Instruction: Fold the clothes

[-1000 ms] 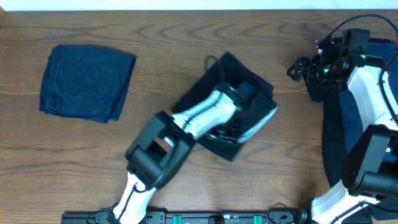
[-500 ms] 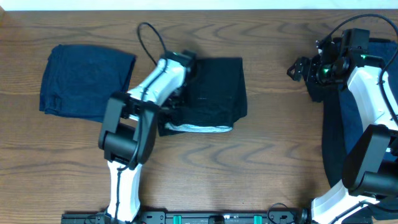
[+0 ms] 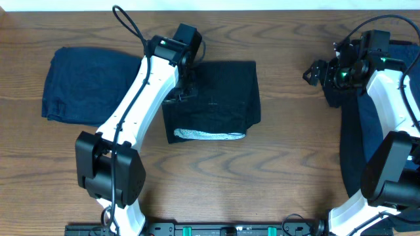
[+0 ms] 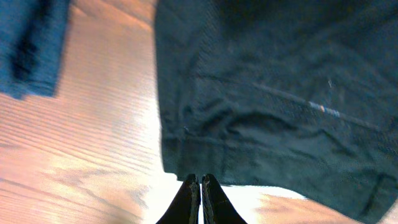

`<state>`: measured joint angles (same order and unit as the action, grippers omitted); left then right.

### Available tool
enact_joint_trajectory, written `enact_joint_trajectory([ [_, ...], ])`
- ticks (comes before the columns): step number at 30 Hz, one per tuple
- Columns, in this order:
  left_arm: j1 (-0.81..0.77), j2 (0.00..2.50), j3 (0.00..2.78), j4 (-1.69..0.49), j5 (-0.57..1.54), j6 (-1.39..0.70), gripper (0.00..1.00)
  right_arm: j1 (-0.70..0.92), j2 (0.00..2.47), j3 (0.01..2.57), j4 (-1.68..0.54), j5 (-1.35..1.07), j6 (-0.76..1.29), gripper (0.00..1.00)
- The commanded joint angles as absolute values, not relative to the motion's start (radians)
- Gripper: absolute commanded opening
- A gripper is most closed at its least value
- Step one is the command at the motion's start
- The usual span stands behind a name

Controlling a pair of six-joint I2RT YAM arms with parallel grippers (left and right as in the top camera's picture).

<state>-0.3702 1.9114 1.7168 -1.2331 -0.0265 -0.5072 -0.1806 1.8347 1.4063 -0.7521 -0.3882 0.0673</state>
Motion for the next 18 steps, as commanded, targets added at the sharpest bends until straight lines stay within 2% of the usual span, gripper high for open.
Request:
enact_joint_trajectory([
  [1, -0.371, 1.929, 1.656, -1.239, 0.061, -0.527, 0.06, -0.182, 1.835, 1.415, -0.755, -0.389, 0.065, 0.99],
  [6, -0.371, 1.929, 1.53, -1.188, 0.061, -0.535, 0.06, -0.182, 1.835, 1.415, -0.755, -0.389, 0.065, 0.99],
  [18, -0.372, 1.929, 1.144, -0.831, 0.072, -0.536, 0.06, -0.182, 1.835, 1.415, -0.755, -0.389, 0.065, 0.99],
])
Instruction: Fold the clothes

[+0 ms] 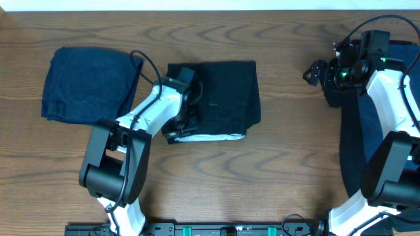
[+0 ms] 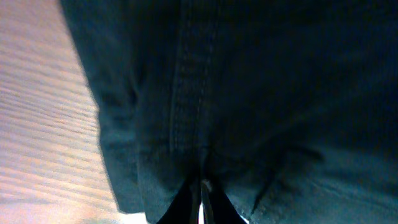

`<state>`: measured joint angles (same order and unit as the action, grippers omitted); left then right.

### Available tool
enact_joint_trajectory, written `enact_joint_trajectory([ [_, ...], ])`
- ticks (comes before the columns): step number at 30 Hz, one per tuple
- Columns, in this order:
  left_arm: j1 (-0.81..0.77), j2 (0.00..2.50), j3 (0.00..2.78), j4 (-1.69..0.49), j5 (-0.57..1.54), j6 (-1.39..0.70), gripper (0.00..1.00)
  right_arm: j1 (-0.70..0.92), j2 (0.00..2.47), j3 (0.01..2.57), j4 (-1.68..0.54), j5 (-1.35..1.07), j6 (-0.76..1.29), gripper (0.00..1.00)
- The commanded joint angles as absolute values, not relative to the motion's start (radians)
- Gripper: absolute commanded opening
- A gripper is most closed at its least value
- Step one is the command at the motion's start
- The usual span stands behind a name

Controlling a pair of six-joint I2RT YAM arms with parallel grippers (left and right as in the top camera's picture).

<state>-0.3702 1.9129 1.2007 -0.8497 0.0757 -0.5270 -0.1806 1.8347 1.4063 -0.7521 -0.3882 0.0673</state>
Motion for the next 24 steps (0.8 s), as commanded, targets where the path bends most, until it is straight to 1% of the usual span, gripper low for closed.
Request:
enact_joint_trajectory([
  [1, -0.372, 1.929, 1.13, -0.823, 0.072, -0.536, 0.06, -0.182, 1.835, 1.415, -0.755, -0.389, 0.065, 0.99],
  [7, -0.371, 1.915, 1.158, -0.825, 0.072, -0.535, 0.06, -0.182, 1.835, 1.415, -0.755, -0.389, 0.065, 0.99],
  [12, -0.373, 1.827, 1.222, -0.832, 0.123, -0.536, 0.06, -0.182, 1.835, 1.415, -0.755, -0.389, 0.065, 0.99],
  [17, -0.394, 1.713, 1.229, -0.727, 0.268, -0.542, 0.06, -0.182, 1.835, 1.415, -0.755, -0.389, 0.065, 0.99],
  [21, -0.45, 1.699, 1.229, -0.67, 0.285, -0.628, 0.06, -0.182, 1.835, 1.415, -0.755, -0.389, 0.065, 0.99],
  [24, -0.506, 1.718, 1.228, -0.617, 0.285, -0.649, 0.06, -0.182, 1.835, 1.415, -0.755, -0.389, 0.065, 0.99],
])
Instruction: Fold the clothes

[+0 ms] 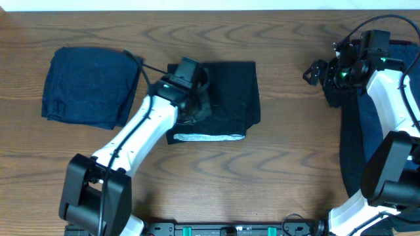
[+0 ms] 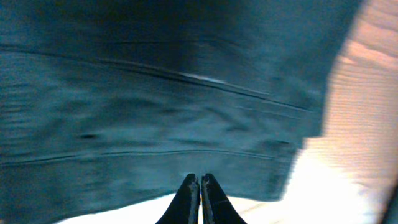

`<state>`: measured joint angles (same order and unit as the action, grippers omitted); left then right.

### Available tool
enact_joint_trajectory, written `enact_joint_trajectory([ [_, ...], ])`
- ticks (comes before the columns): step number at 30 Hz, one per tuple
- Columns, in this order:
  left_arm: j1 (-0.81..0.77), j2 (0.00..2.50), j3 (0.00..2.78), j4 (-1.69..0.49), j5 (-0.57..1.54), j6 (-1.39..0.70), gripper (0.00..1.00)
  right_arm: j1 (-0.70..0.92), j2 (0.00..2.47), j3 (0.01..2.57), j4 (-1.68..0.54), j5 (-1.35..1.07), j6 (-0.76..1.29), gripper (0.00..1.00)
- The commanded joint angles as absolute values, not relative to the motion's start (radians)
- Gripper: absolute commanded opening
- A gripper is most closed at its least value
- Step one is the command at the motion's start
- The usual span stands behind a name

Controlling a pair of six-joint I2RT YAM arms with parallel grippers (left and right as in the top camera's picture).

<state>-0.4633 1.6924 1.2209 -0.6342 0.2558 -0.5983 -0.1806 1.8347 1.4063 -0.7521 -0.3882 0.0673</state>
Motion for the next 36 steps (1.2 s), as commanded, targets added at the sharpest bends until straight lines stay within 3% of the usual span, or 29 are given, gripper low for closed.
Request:
enact_joint_trajectory([
  [1, -0.526, 1.726, 1.227, -0.598, 0.284, -0.649, 0.06, -0.182, 1.835, 1.415, -0.755, -0.389, 0.065, 0.99],
  [11, -0.682, 1.849, 1.225, -0.482, 0.276, -0.71, 0.06, -0.182, 1.835, 1.415, -0.755, -0.389, 0.065, 0.99],
  [21, -0.714, 2.018, 1.225, -0.429, 0.281, -0.713, 0.06, -0.182, 1.835, 1.415, -0.755, -0.389, 0.065, 0.99],
  [28, -0.71, 1.937, 1.23, -0.424, 0.281, -0.708, 0.06, -0.182, 1.835, 1.415, -0.755, -0.389, 0.065, 0.99],
  [34, -0.676, 1.737, 1.23, -0.474, 0.233, -0.667, 0.31, -0.182, 1.835, 1.415, -0.755, -0.389, 0.065, 0.99],
  [36, -0.663, 1.672, 1.23, -0.526, 0.158, -0.666, 0.44, -0.182, 1.835, 1.415, -0.755, -0.389, 0.065, 0.99],
])
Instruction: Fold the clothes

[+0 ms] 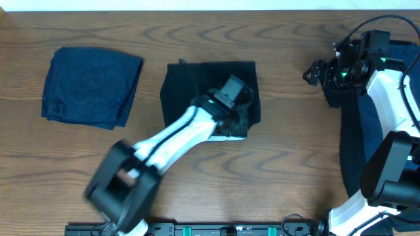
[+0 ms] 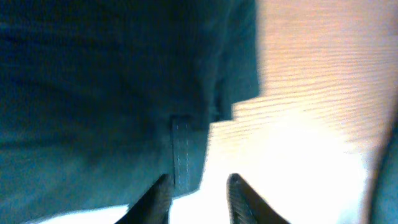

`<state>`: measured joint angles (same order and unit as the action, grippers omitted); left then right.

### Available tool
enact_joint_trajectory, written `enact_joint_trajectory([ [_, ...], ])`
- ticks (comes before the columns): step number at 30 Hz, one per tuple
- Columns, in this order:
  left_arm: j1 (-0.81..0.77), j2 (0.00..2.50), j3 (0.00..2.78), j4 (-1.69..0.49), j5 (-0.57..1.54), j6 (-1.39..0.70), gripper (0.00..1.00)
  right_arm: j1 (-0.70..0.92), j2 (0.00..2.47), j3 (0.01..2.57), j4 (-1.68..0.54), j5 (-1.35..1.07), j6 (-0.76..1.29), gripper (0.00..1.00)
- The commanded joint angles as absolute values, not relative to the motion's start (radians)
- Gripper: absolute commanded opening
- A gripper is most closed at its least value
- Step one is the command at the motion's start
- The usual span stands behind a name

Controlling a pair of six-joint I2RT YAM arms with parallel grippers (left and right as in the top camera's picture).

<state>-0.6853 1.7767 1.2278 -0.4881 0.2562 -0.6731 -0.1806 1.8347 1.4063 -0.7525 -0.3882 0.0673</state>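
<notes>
A dark garment (image 1: 203, 78) lies folded in a rectangle at the table's middle, a pale band (image 1: 230, 136) showing at its front edge. My left gripper (image 2: 199, 186) is open at the garment's front right corner (image 2: 183, 155), and one of its fingers (image 2: 158, 196) overlaps the hem. The left arm (image 1: 177, 134) crosses the garment's front. A blue garment (image 1: 92, 85) lies folded at the far left. My right gripper (image 1: 315, 71) hangs at the back right, too small and dark to read.
A pile of dark clothes (image 1: 357, 124) lies along the right edge under the right arm (image 1: 394, 98). Bare wood (image 2: 311, 74) shows to the right of the folded garment's corner.
My left gripper was shut over the middle of the dark garment; now it is open at the garment's front right corner. The right arm has not moved.
My left gripper was shut at the dark garment's left edge, then shut on its front left part, then shut over its middle. Now it stands open at the front right corner. The garment stayed folded in place, and the right arm stayed still.
</notes>
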Motion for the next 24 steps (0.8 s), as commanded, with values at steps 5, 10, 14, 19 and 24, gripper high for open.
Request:
enact_joint_trajectory([
  [5, -0.612, 1.547, 1.23, -0.711, -0.118, -0.667, 0.86, -0.182, 1.835, 1.415, -0.755, -0.389, 0.065, 0.99],
  [10, -0.532, 1.543, 1.225, -0.804, -0.17, -0.667, 0.93, -0.182, 1.835, 1.415, -0.755, -0.389, 0.065, 0.99],
  [14, -0.466, 1.575, 1.195, -0.806, -0.17, -0.668, 0.95, -0.182, 1.835, 1.415, -0.755, -0.389, 0.065, 0.99],
  [19, -0.415, 1.639, 1.188, -0.8, -0.168, -0.675, 0.95, -0.182, 1.835, 1.415, -0.755, -0.389, 0.065, 0.99],
  [24, -0.418, 1.708, 1.188, -0.786, -0.165, -0.675, 0.95, -0.182, 1.835, 1.415, -0.755, -0.389, 0.065, 0.99],
])
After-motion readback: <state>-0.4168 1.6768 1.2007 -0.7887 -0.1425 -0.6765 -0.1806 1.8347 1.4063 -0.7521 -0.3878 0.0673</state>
